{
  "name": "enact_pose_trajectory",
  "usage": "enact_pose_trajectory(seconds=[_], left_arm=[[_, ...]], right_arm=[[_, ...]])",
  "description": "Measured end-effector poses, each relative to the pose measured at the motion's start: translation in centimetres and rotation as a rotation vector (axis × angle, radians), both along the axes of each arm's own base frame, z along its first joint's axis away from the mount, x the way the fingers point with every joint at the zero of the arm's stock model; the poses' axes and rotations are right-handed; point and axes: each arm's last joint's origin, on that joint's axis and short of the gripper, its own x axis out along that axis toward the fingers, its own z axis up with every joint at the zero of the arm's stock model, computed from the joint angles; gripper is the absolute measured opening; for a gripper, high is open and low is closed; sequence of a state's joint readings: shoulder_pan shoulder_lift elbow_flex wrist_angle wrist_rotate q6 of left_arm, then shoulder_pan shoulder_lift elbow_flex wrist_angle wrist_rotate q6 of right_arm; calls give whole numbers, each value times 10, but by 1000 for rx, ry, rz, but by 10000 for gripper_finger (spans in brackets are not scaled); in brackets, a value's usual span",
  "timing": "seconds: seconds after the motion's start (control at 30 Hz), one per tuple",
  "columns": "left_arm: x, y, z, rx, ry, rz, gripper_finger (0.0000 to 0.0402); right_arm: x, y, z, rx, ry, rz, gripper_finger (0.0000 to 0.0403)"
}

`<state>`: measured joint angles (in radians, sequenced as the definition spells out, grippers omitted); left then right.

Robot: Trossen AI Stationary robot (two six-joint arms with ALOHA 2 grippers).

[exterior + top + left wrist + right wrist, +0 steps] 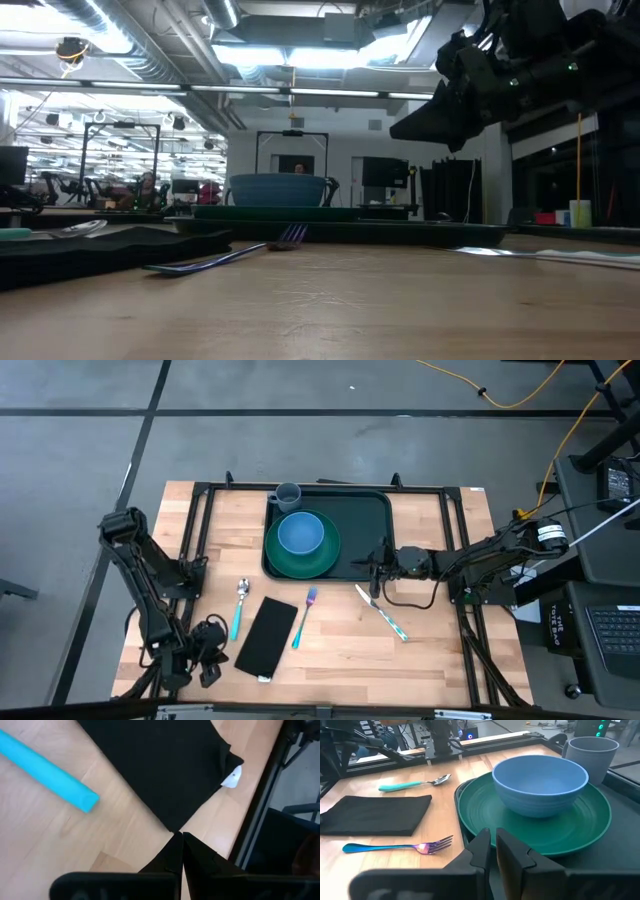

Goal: Set up tray
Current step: Put the black table napkin on the black serving tray to the top right of the green plate

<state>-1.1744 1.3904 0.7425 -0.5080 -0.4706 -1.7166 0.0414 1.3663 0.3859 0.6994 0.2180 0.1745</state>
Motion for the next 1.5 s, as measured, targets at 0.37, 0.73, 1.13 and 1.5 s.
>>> enact_pose_trajectory(seconds=[0.37, 0.73, 1.13, 1.5], left_arm=[[6, 4, -2, -18, 27, 68, 18], [7, 5, -2, -70, 59, 140, 94], [9, -2, -8, -132, 106, 181, 141], [13, -11, -27, -128, 115, 230, 139]], right_arm=[[0, 0, 0, 0, 1, 0, 36], [0, 0, 0, 0, 0, 0, 36], [0, 0, 0, 0, 1, 0, 36], [0, 0, 0, 0, 1, 0, 36]])
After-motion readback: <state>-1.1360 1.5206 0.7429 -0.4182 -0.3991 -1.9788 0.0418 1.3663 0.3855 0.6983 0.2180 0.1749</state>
